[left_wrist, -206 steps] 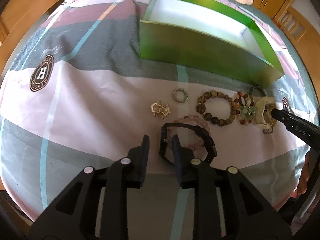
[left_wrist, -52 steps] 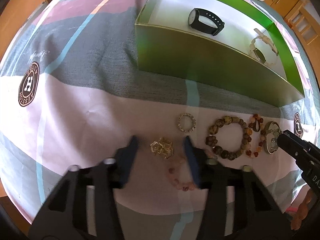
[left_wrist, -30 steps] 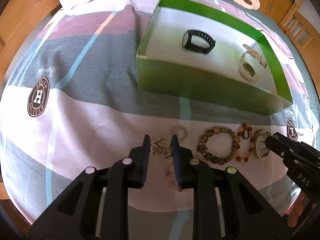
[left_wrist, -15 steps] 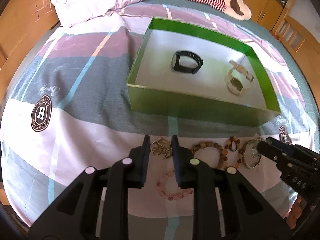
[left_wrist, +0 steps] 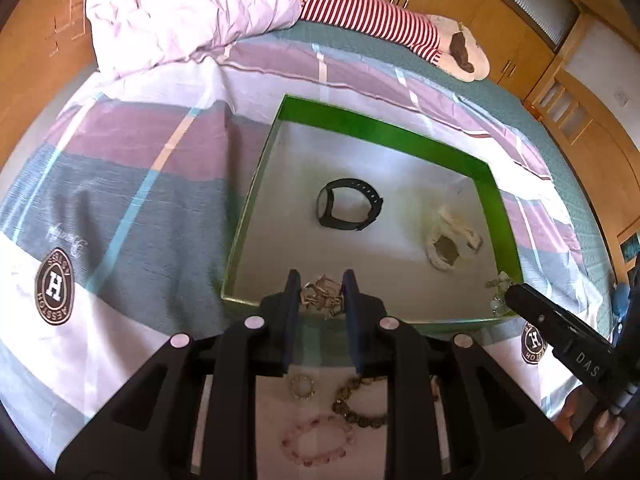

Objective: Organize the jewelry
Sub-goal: 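Carry the gold brooch into the green box and release it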

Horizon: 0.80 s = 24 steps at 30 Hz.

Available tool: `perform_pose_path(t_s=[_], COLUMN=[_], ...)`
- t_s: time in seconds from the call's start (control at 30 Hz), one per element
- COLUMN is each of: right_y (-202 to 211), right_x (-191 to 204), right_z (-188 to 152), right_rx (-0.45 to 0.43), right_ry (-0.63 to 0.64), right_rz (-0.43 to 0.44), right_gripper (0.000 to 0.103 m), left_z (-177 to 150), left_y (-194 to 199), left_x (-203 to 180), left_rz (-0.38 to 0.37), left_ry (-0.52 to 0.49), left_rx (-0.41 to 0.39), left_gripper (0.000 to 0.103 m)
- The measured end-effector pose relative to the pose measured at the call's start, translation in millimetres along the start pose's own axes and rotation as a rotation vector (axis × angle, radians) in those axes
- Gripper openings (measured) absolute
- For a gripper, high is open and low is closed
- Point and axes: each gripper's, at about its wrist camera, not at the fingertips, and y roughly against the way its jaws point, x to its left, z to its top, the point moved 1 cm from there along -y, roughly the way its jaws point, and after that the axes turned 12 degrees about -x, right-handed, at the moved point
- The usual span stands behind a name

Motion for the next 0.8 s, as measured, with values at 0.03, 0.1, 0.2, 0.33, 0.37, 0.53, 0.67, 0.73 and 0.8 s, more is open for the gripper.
perform_pose_path(t_s=[0.03,0.1,0.2,0.33,0.37,0.53,0.67,0.73,0.8], right_y=[-1.0,-0.4,6.6,18.5,20.5,9.7,-4.3,-5.6,-4.2], right_x=[-0.3,-2.1,-2.1,9.2,13.3,21.2,-6.8,-15.0,-20.0], right_z=[-0.6,-0.4,0.5,-8.4,-12.9,-43.5,-59.7,-61.3,-60.0], right_rx=[-0.002,-0.009,-0.014,0.037,0.054,0.184,0.269,0.284,0.275], right_ry=[0.001,-0.006,-0.025,0.008,0.030,0.154,0.065,0.046,0.048], right_rz=[-0.006,-0.018,-0.006,0.081,0.094,-0.008,-0.052,-0.065,-0.103], right_gripper=[0.031,0.049,0.054,0.054,0.054,0.054,0.049,0.049,0.049], left_z=[-1.3,-2.5,-1.8,-8.2,-13.1,-44.7,-62.5,-65.9,-69.9], left_y=[-2.1,-4.4,2.1,15.4,18.7,20.1,9.5,6.3,2.8], left_x=[1.1,3.7,3.1,-2.4,-3.8,-7.9,-14.3,-14.5,-14.3], left_rz=[0.001,0.009,0.032,0.009,0.004,0.031,0.044,0.050,0.047], left_ry=[0.008,0.025,0.007,-0.013,-0.021,-0.067,-0.123,-0.127,-0.118], left_rx=[0.008,0.005,-0.026,-0.011,0.007,0.103,0.166,0.185,0.211], left_gripper=[0.022,0.034,0.050,0.058,0.061,0.063,0.055,0.055,0.055])
